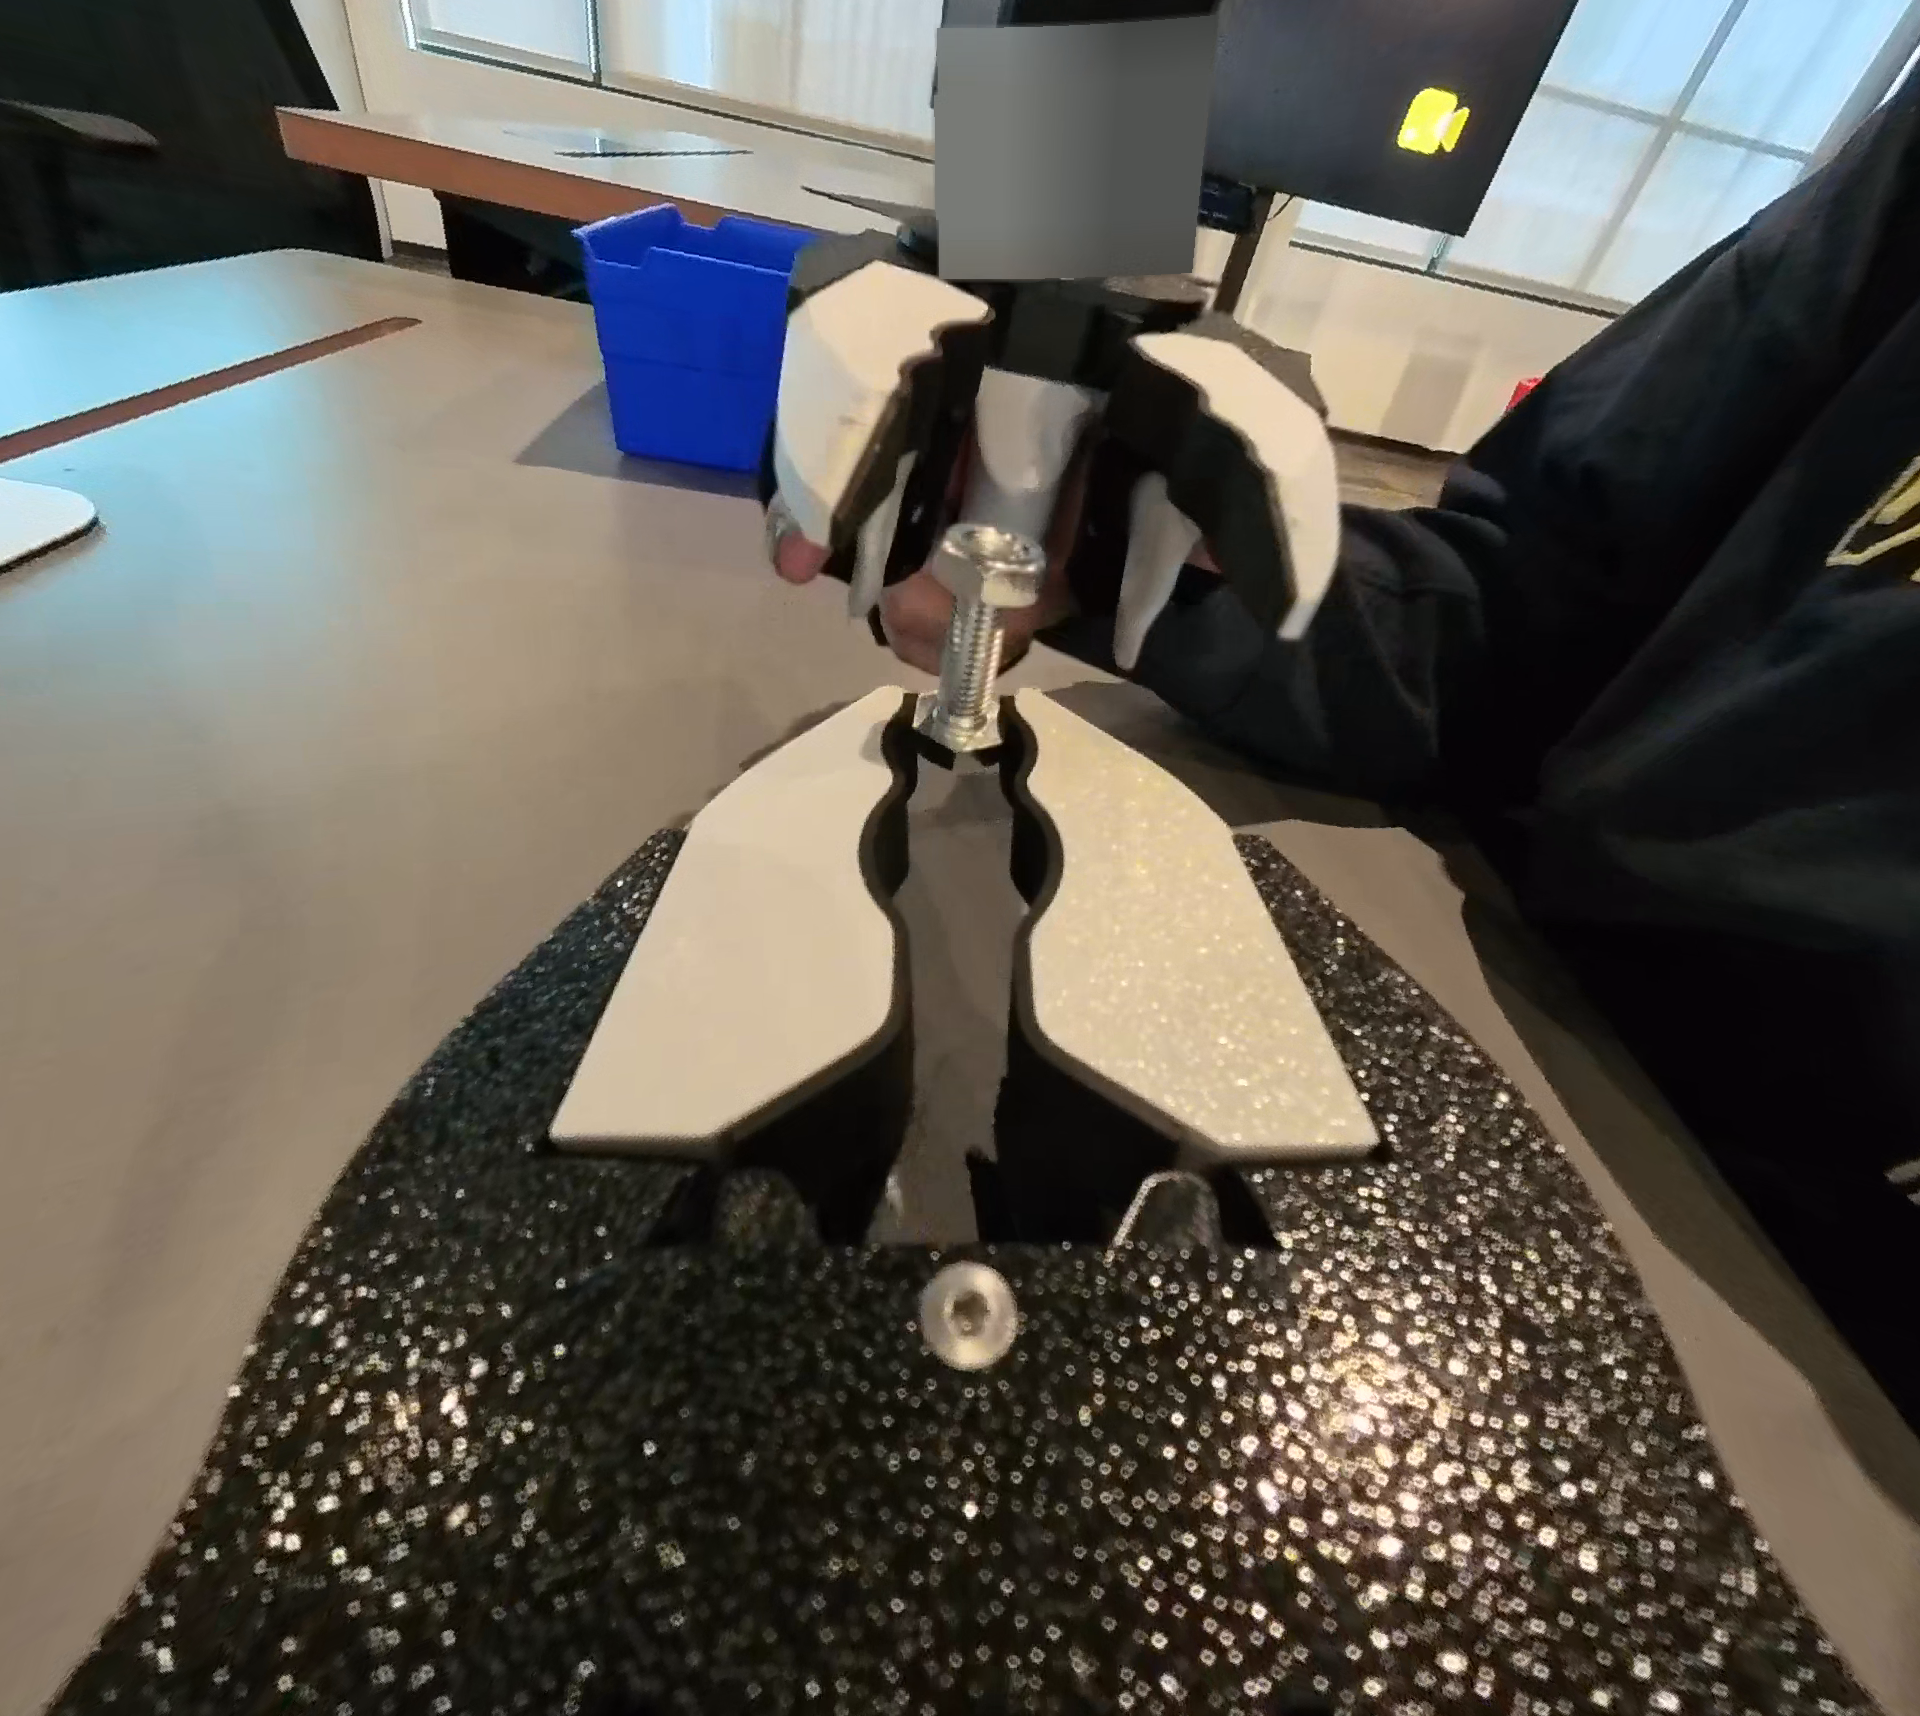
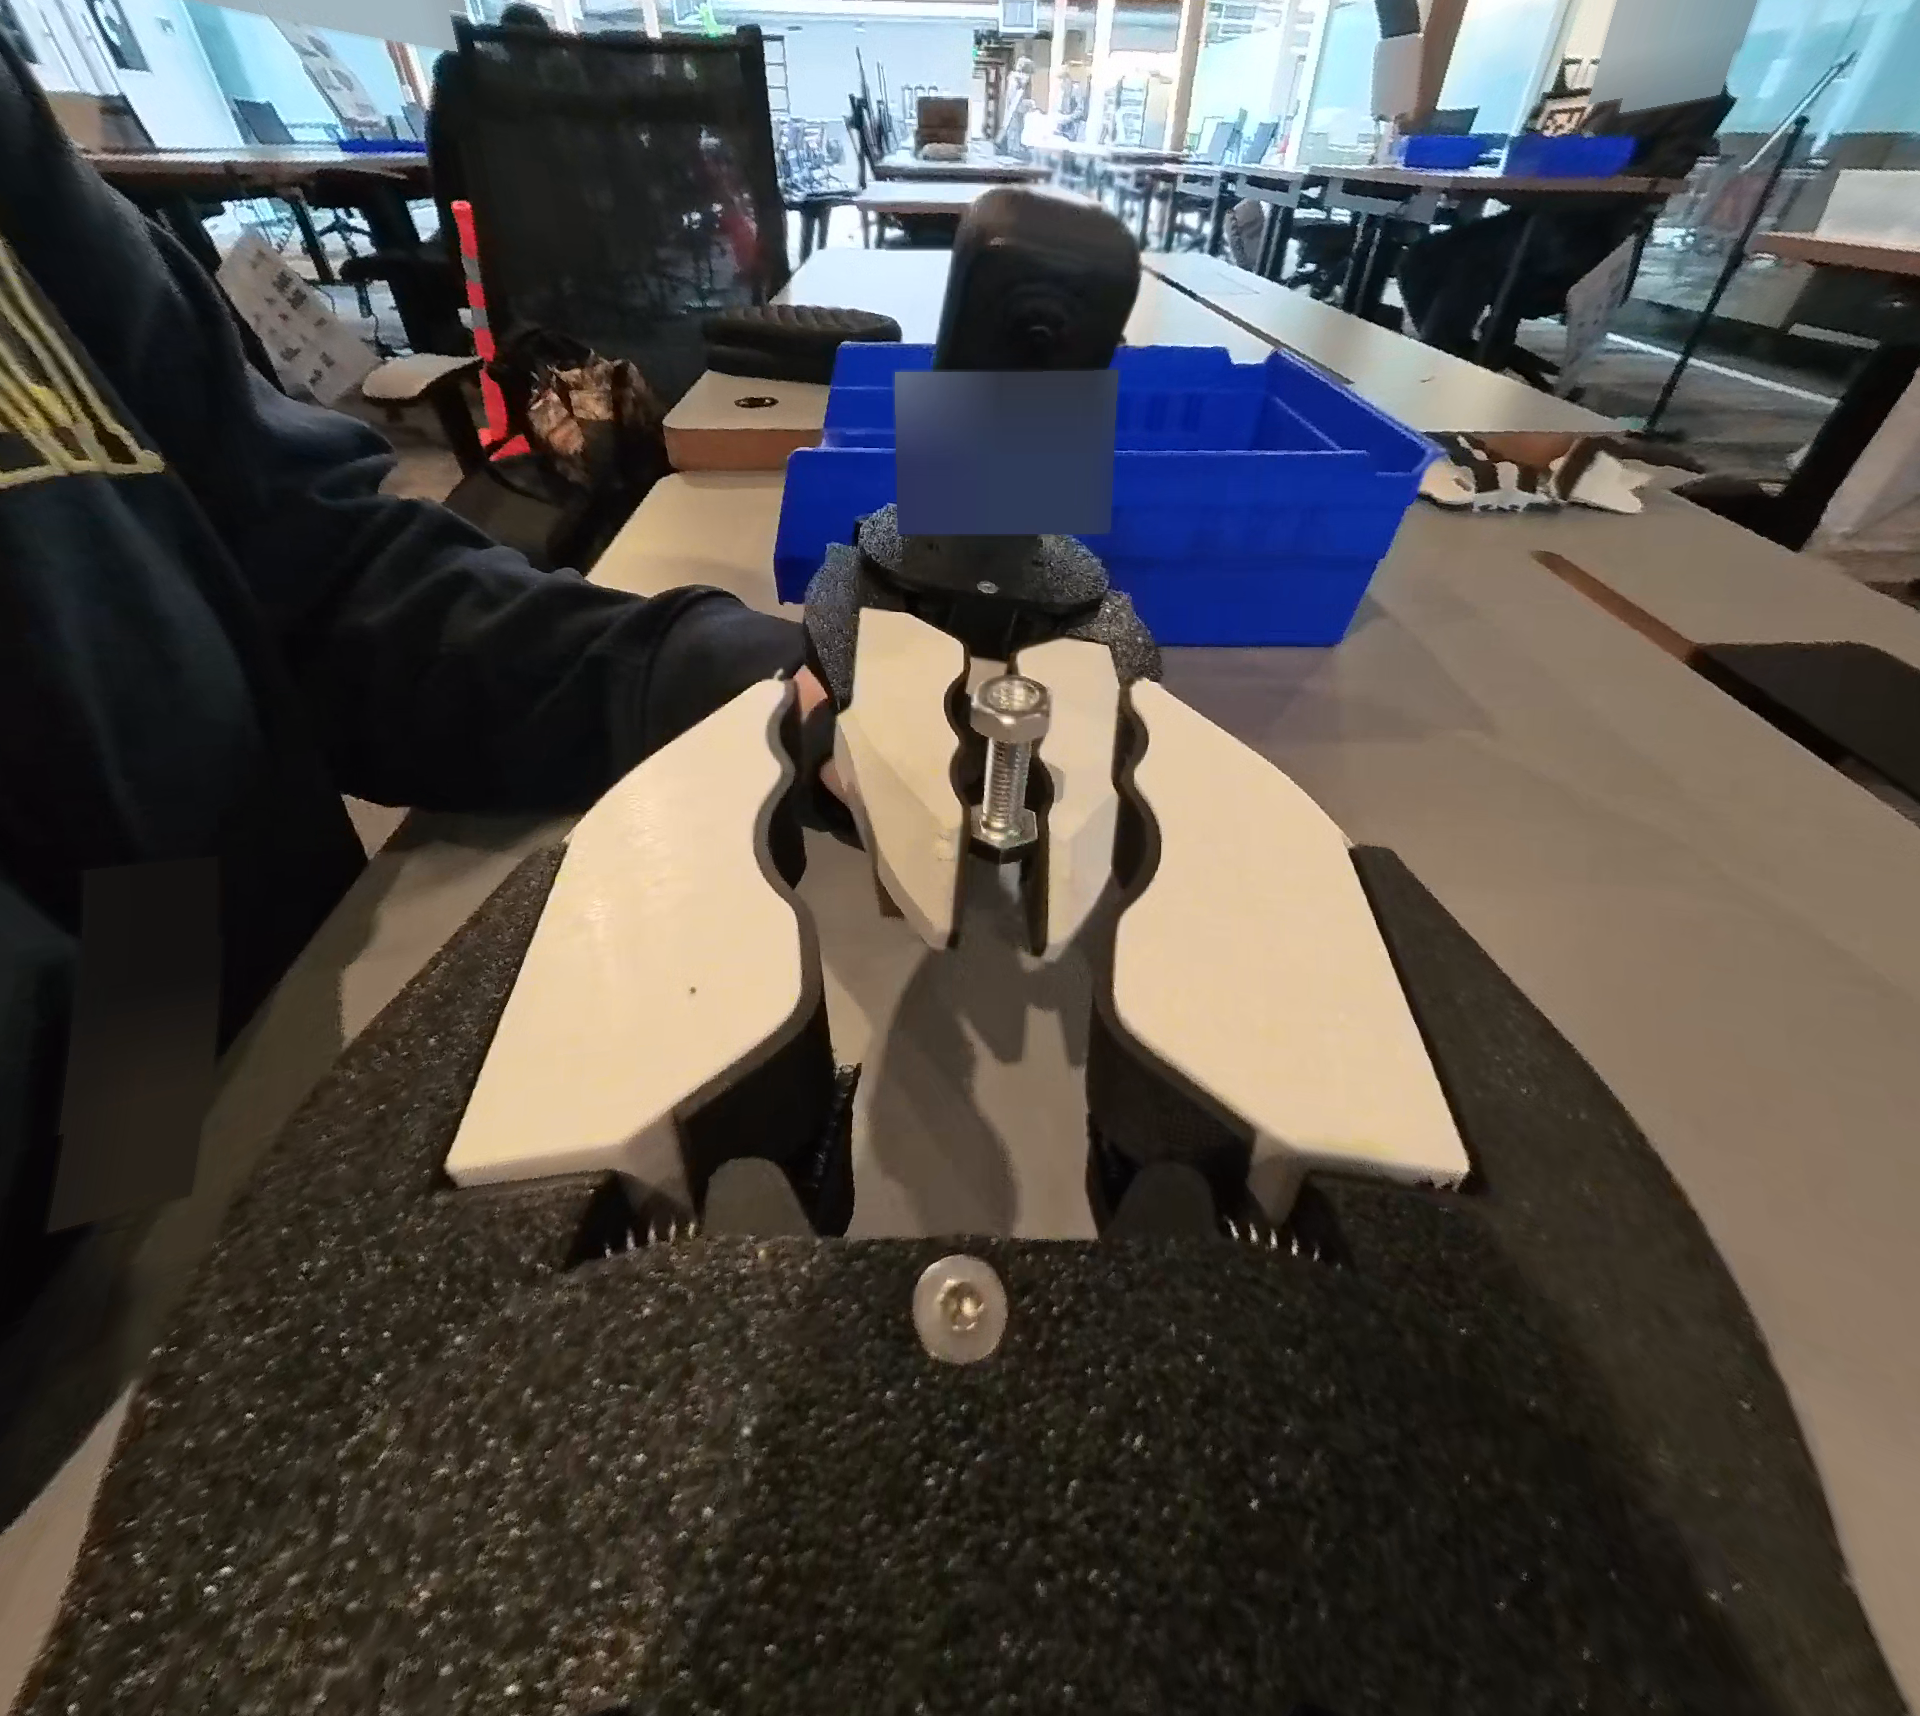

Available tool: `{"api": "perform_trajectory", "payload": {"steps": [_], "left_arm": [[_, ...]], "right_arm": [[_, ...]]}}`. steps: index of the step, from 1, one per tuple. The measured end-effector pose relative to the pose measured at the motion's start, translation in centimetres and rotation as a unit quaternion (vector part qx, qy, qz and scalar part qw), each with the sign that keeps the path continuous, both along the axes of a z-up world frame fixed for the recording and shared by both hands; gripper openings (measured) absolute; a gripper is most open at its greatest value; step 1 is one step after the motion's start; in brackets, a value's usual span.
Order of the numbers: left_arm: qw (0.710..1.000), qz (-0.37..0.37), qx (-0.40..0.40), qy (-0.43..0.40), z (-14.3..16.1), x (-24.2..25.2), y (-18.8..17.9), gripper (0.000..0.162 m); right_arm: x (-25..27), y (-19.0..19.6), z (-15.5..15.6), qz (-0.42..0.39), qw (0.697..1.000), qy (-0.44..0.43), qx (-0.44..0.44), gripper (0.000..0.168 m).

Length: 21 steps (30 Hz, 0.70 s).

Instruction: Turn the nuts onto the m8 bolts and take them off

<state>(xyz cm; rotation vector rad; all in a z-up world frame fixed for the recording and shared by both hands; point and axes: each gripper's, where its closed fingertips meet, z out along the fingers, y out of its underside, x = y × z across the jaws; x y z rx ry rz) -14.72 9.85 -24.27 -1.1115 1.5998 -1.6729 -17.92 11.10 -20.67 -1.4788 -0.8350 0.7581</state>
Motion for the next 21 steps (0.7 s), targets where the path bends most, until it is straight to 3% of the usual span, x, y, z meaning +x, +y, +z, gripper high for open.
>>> {"api": "perform_trajectory", "payload": {"steps": [9, 13, 21], "left_arm": [[1.0, -0.003, -0.003, 0.003, 0.0, 0.0, 0.0, 0.014], [1.0, -0.002, -0.008, 0.004, 0.0, 0.0, 0.1, 0.014], [1.0, -0.006, 0.0, 0.015, -0.4, 0.1, -0.2, 0.014]], "right_arm": [[0.2, -0.9, -0.1, 0.031, 0.999, 0.001, -0.019, 0.051], [0.5, -1.9, -0.3, 0.055, 0.998, -0.011, -0.028, 0.04], [0.3, -0.7, -0.3, 0.009, 0.999, -0.03, 0.011, 0.051]]}}
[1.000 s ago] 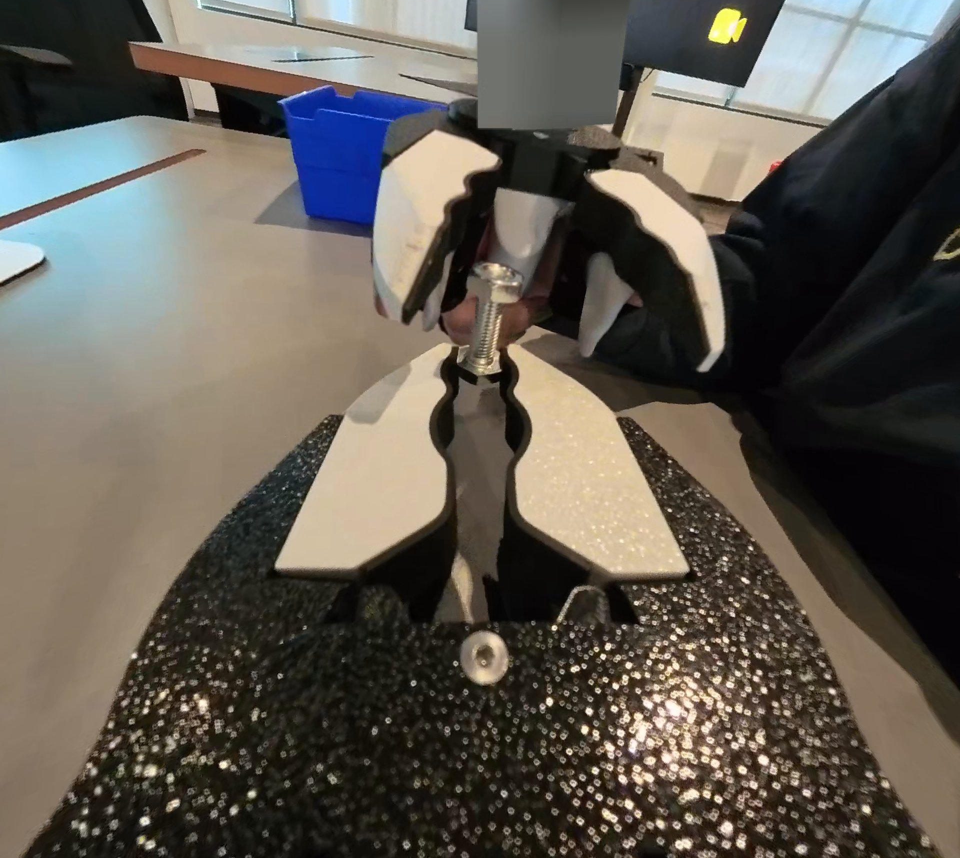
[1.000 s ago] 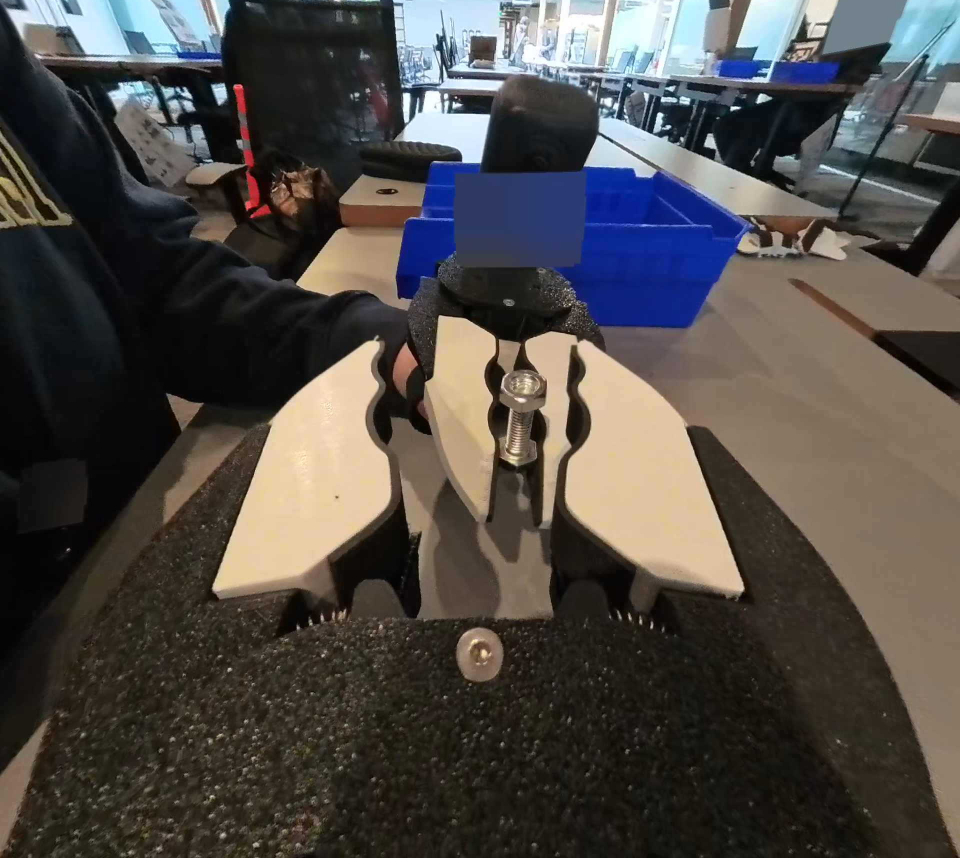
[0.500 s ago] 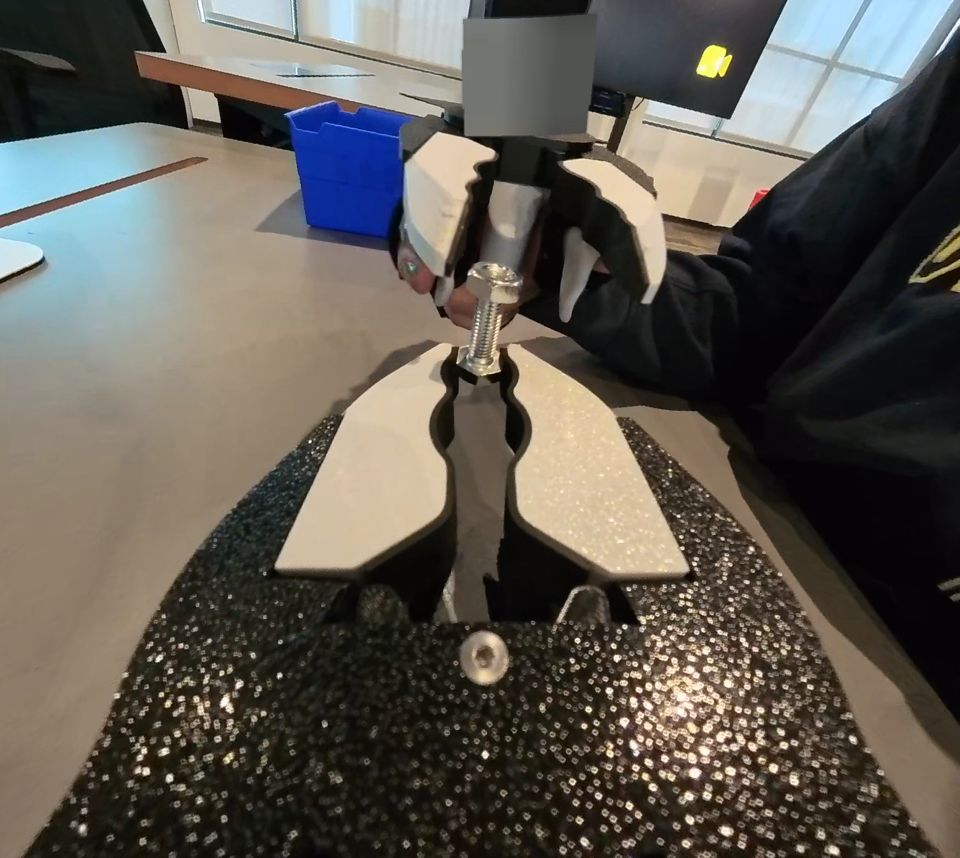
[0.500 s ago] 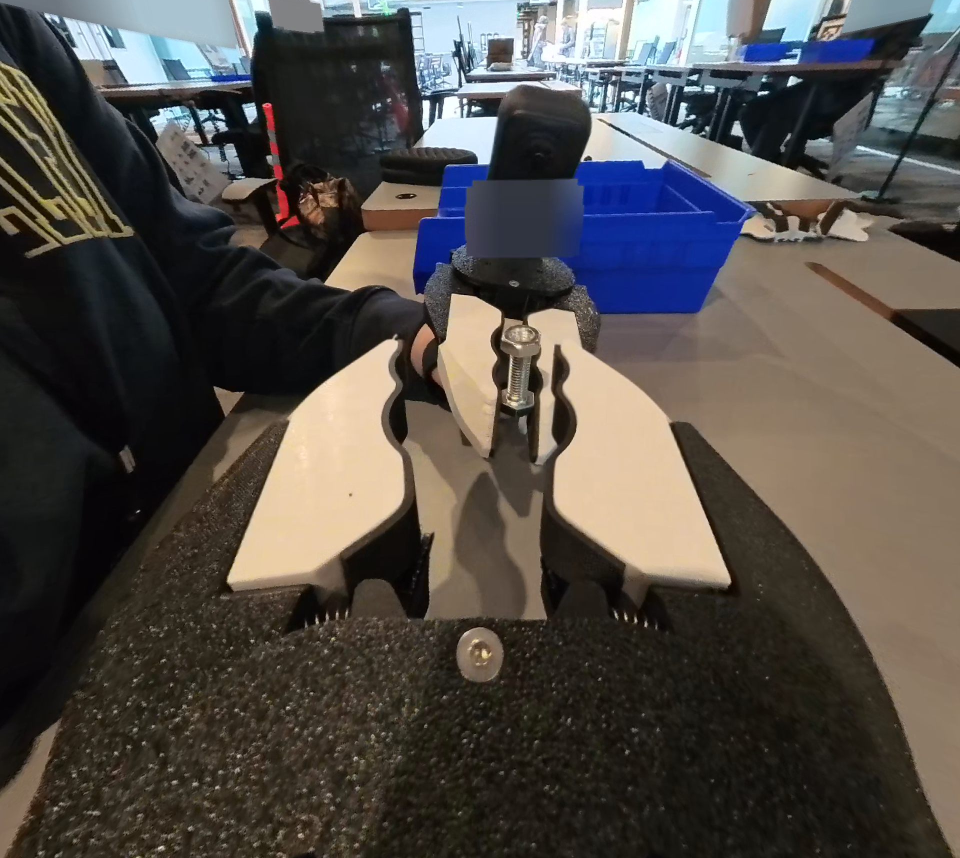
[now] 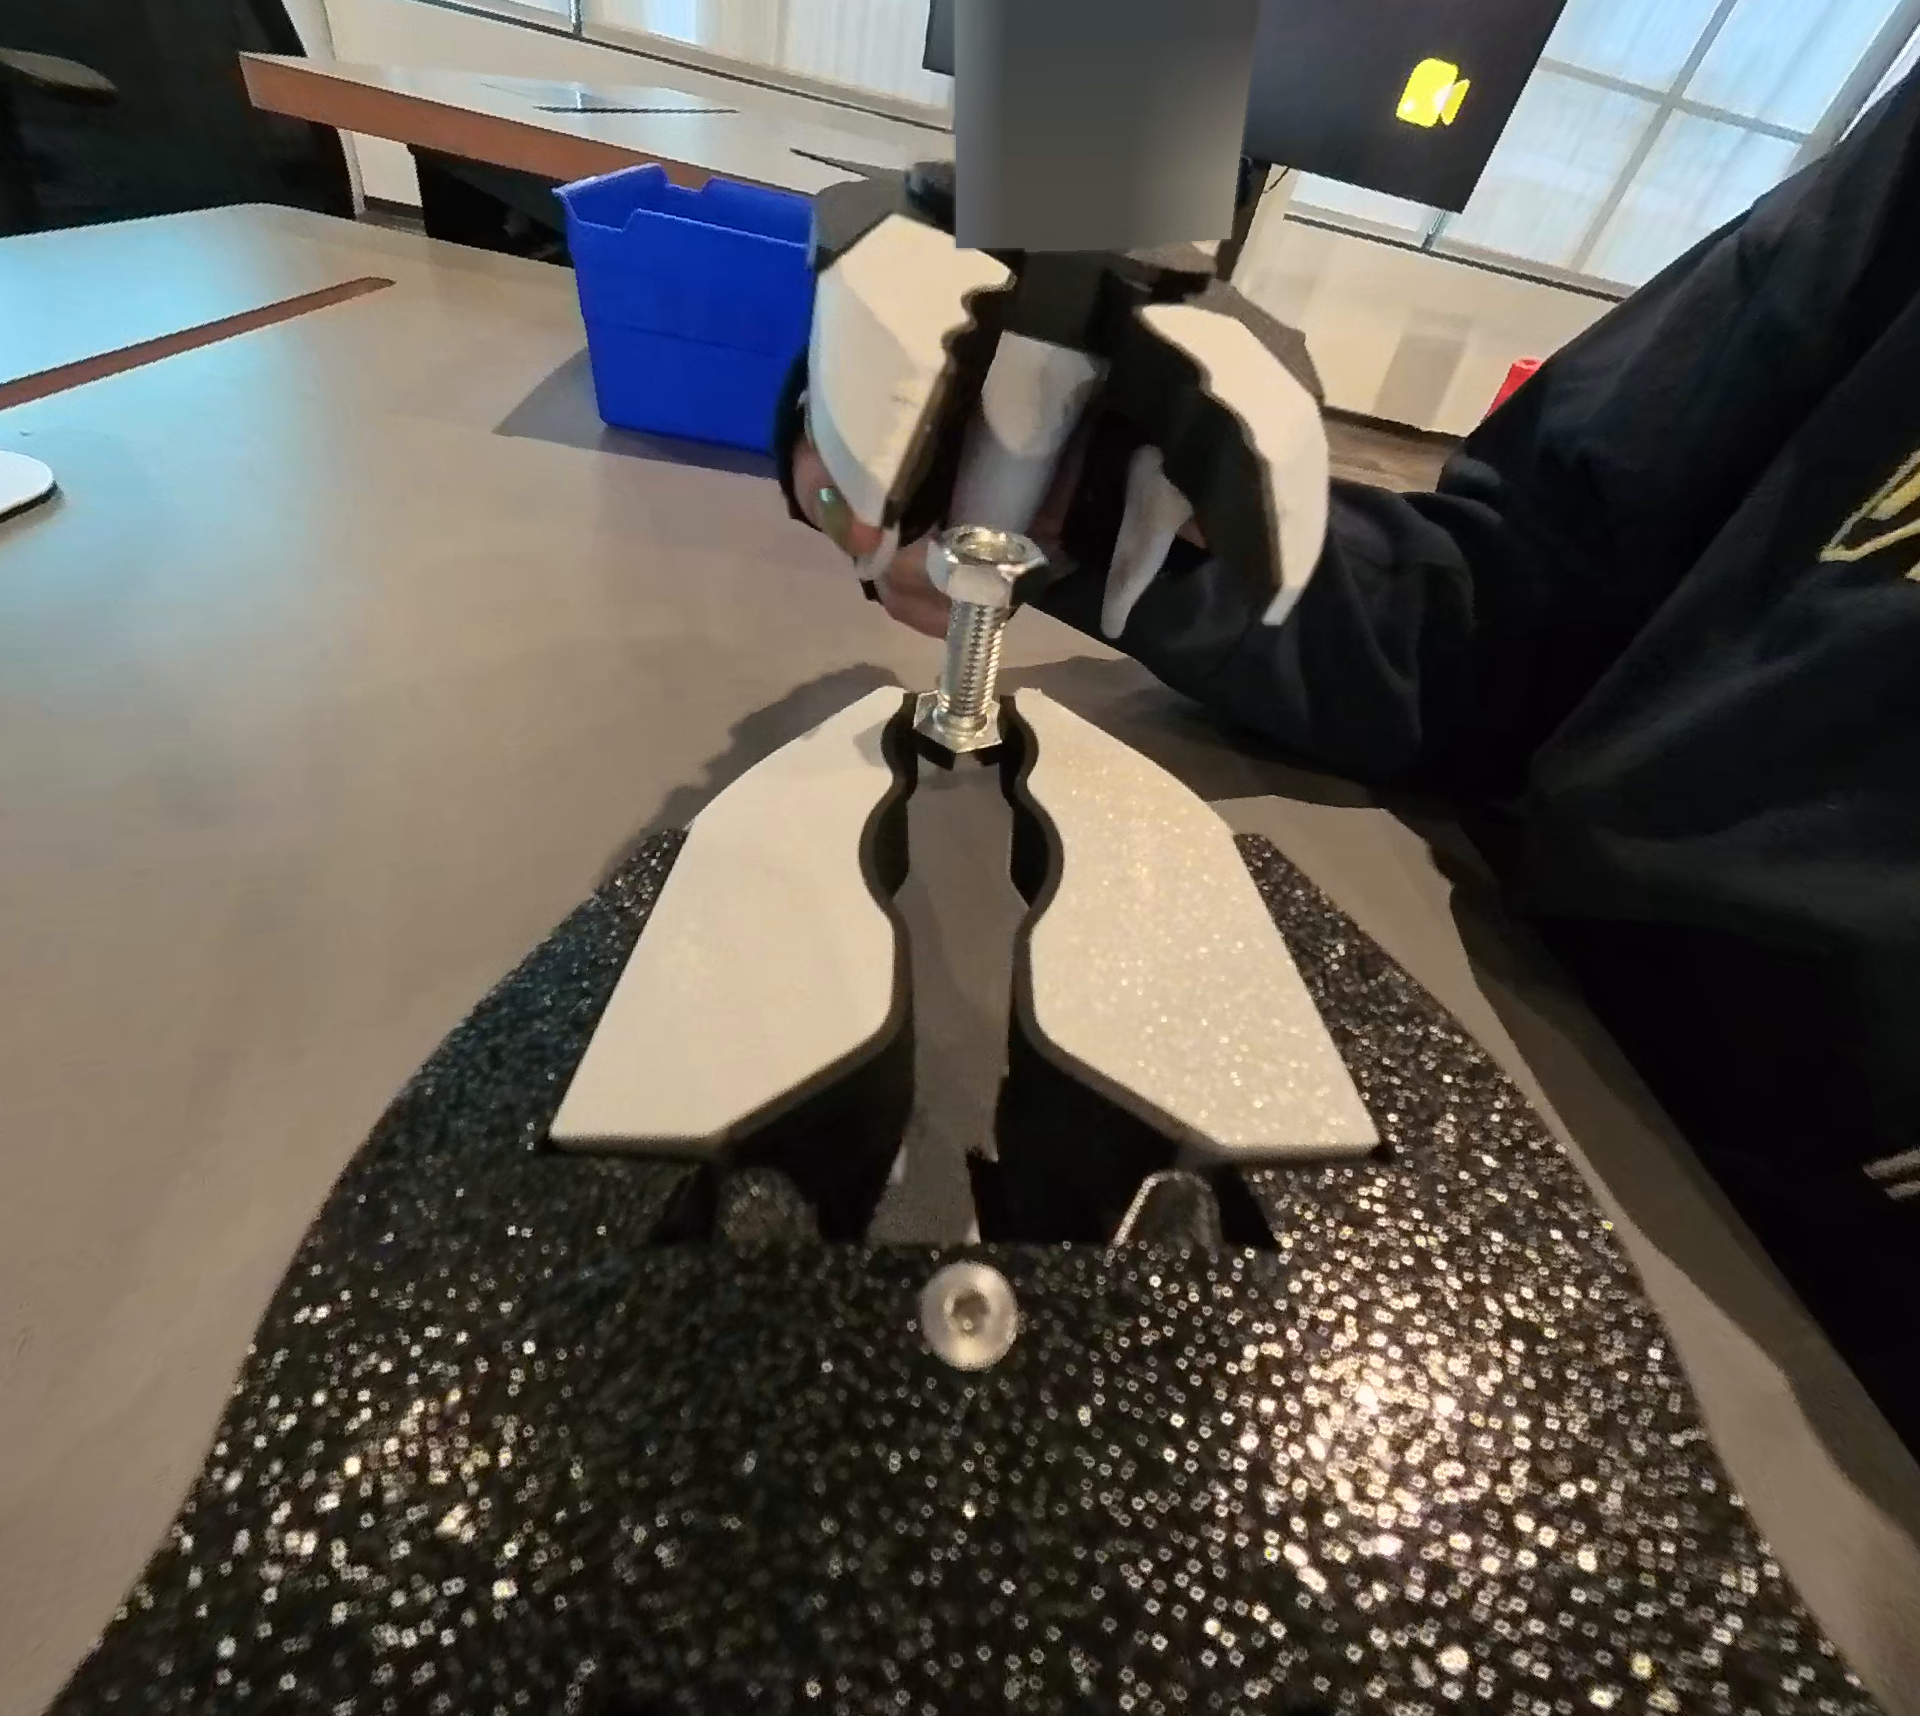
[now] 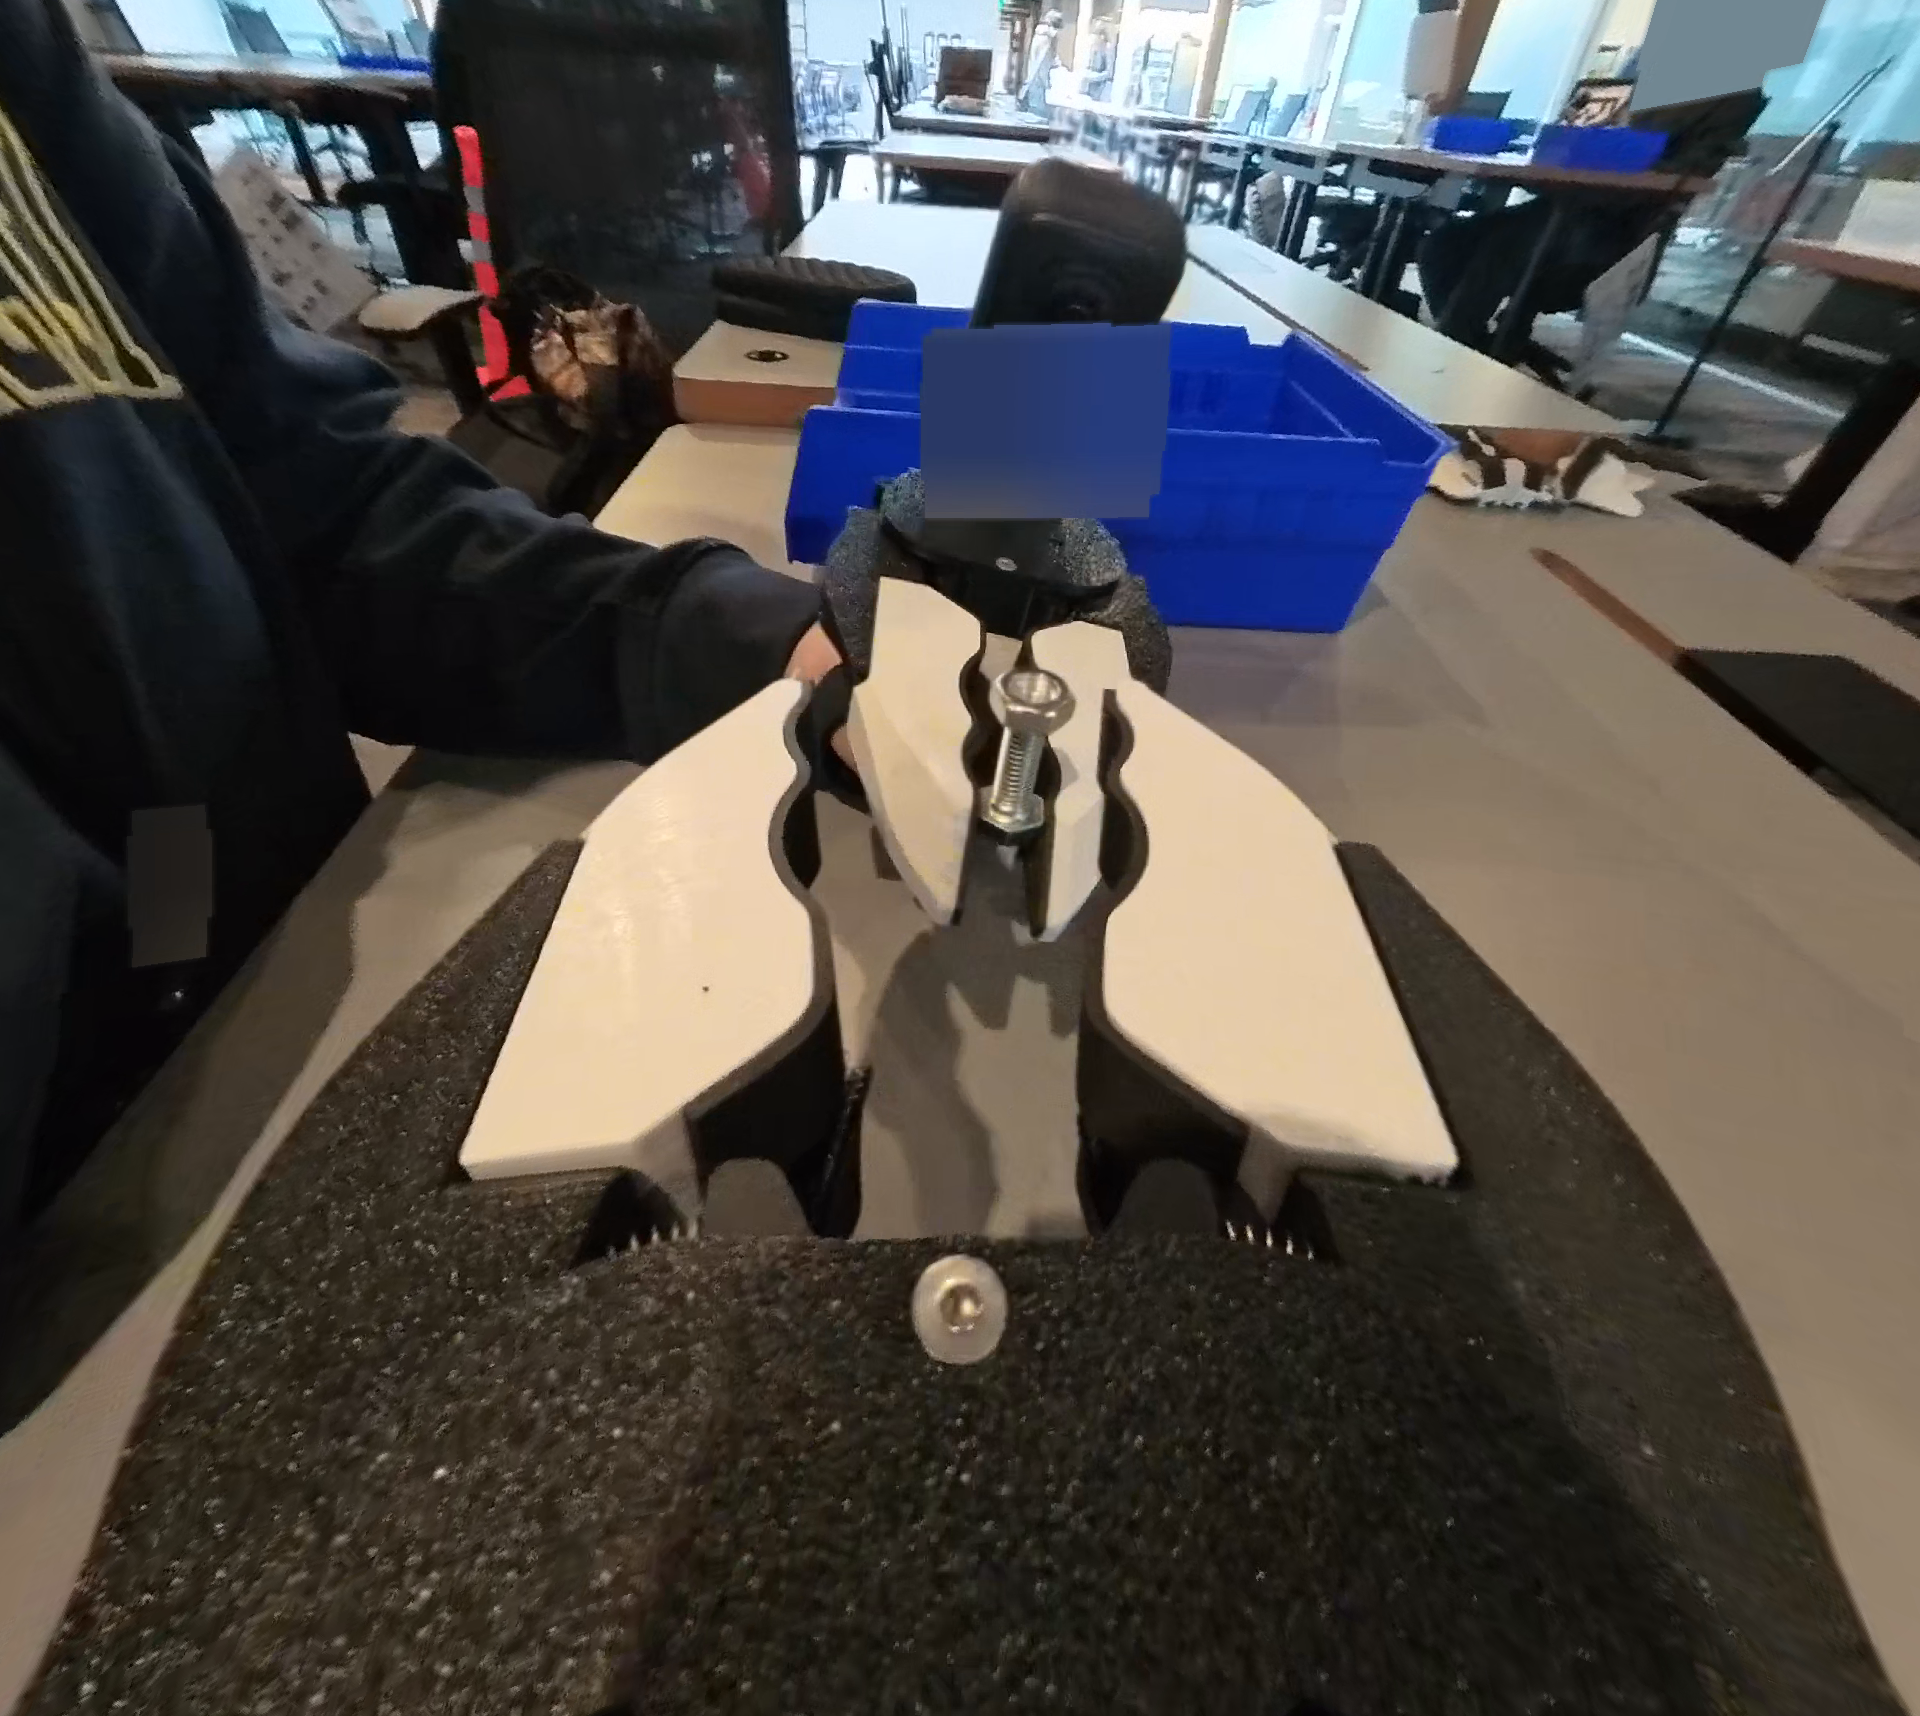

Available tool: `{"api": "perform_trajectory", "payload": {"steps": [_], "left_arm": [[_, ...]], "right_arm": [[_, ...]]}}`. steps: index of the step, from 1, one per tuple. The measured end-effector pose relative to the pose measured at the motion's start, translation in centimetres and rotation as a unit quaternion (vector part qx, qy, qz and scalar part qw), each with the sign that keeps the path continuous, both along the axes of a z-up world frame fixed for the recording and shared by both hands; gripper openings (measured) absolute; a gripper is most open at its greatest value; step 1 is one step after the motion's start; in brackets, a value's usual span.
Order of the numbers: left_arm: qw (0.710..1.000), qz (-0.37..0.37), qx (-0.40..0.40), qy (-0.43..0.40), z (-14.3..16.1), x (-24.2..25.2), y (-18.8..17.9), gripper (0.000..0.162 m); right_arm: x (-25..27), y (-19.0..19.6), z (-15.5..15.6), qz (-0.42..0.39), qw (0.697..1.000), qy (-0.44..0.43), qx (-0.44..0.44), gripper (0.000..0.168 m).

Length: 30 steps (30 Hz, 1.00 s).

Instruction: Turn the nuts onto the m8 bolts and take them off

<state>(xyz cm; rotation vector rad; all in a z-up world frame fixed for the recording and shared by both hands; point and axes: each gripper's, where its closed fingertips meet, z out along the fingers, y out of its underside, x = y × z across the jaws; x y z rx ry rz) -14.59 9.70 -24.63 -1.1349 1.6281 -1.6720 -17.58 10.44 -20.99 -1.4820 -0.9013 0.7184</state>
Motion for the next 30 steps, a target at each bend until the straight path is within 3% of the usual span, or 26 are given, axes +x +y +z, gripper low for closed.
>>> {"api": "perform_trajectory", "payload": {"steps": [4, 9, 14, 18, 23, 30], "left_arm": [[1.0, 0.003, -0.011, -0.003, 0.2, -0.1, 0.3, 0.014], [1.0, -0.01, 0.003, 0.012, -0.3, 0.1, -0.5, 0.014], [1.0, -0.006, 0.001, 0.011, -0.3, 0.1, -0.4, 0.014], [1.0, 0.023, -0.012, 0.001, 0.1, 0.2, 0.5, 0.014], [0.999, 0.033, -0.01, -0.005, 0.2, 0.3, 0.8, 0.015], [0.999, 0.047, -0.021, -0.017, 0.6, 0.3, 1.3, 0.015]], "right_arm": [[0.6, -0.9, -0.2, 0.026, 0.999, 0.002, -0.029, 0.034], [0.1, 0.1, 0.1, 0.002, 1.0, 0.016, -0.015, 0.06], [-0.4, 0.8, -1.0, -0.015, 1.0, -0.017, -0.013, 0.064], [4.0, 2.3, -0.5, -0.086, 0.995, 0.051, 0.003, 0.055], [10.3, 4.0, -0.5, -0.204, 0.965, 0.156, 0.044, 0.05], [11.7, 4.0, 0.4, -0.235, 0.95, 0.194, 0.069, 0.048]]}}
